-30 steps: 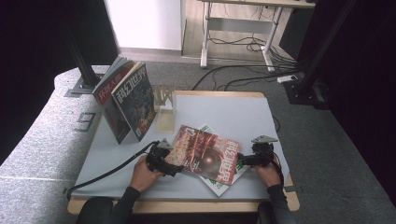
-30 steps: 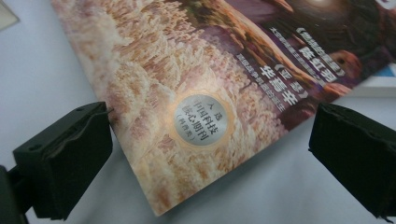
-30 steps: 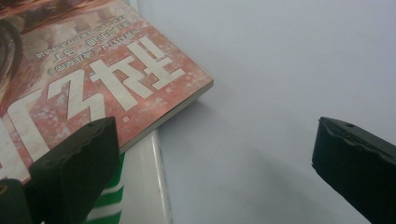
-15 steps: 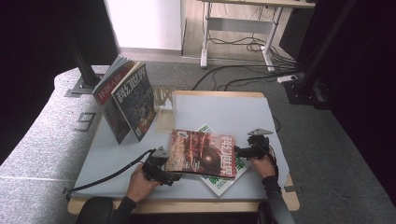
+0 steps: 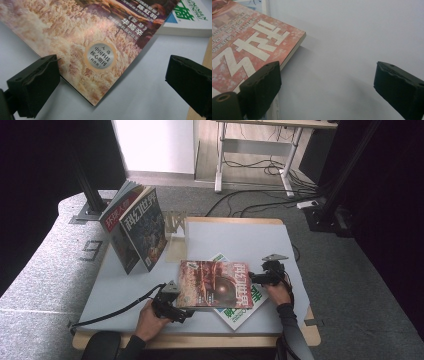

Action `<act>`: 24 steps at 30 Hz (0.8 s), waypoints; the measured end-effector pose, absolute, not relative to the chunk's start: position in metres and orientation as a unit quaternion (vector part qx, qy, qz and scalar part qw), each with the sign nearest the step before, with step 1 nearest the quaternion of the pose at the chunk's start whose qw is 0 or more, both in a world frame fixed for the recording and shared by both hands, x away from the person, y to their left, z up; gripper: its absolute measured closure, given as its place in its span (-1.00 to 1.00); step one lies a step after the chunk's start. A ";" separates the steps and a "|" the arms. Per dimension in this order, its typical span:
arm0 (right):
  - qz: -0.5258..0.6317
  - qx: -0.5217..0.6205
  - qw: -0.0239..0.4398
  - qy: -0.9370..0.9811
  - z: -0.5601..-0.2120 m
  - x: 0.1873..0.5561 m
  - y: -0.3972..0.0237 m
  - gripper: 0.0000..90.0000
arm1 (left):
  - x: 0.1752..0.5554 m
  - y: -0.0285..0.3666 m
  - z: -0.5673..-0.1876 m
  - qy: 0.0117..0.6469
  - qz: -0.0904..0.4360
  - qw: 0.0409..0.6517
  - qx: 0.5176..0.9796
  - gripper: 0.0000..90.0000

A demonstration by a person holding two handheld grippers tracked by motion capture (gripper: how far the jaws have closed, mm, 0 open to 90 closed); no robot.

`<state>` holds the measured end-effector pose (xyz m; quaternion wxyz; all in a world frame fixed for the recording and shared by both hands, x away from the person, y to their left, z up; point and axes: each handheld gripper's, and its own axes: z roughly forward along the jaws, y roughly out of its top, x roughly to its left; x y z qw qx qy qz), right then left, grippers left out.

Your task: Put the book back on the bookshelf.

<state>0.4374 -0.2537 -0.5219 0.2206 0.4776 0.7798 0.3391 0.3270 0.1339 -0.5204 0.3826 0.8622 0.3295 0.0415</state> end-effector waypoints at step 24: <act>0.345 0.488 0.220 0.771 -0.525 0.463 -0.236 -0.82 | 0.296 0.130 -0.521 0.305 0.004 0.404 0.863 -1.00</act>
